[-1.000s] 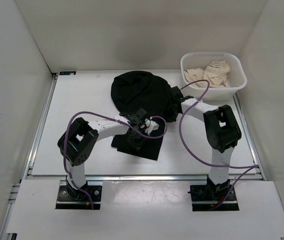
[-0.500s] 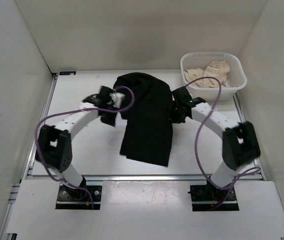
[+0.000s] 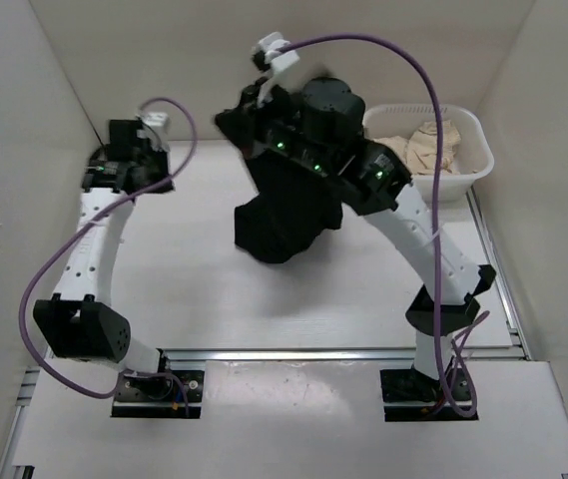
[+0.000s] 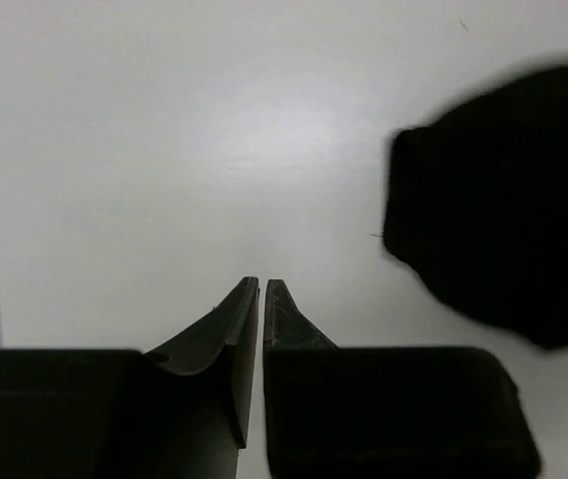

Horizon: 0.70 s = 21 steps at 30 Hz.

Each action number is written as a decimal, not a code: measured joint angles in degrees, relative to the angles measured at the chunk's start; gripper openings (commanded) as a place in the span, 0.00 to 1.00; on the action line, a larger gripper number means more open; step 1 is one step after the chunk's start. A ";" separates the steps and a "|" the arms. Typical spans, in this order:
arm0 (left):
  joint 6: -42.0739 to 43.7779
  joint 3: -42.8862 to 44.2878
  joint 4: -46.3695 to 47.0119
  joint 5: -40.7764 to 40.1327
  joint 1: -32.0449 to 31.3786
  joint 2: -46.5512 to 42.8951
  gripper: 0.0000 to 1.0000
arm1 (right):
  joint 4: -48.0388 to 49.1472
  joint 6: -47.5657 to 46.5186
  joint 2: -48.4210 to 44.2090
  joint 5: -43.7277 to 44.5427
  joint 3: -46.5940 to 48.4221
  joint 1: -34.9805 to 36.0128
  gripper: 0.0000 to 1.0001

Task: Fold and stack the trousers
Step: Flatten the trousers out

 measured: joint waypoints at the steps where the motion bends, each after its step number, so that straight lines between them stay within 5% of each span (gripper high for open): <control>1: 0.02 2.03 0.00 0.04 2.47 -0.13 0.22 | 2.93 -0.90 1.03 -1.81 1.51 2.14 0.00; 7: 0.02 2.62 -0.48 -3.65 12.98 -3.98 0.30 | 6.01 -2.14 4.17 -5.97 -3.63 2.40 0.00; 12: 0.35 1.79 -0.04 -6.12 23.87 -4.83 0.69 | -1.60 -2.19 14.91 -7.54 -5.62 0.72 0.00; 16: 0.02 1.86 -0.17 -4.92 28.11 -4.63 0.87 | -8.22 -3.65 19.32 -10.27 -7.10 0.79 0.99; 21: -0.02 0.55 -1.60 0.04 21.97 -4.70 0.90 | -9.86 -3.98 13.66 -9.44 -14.53 0.20 0.99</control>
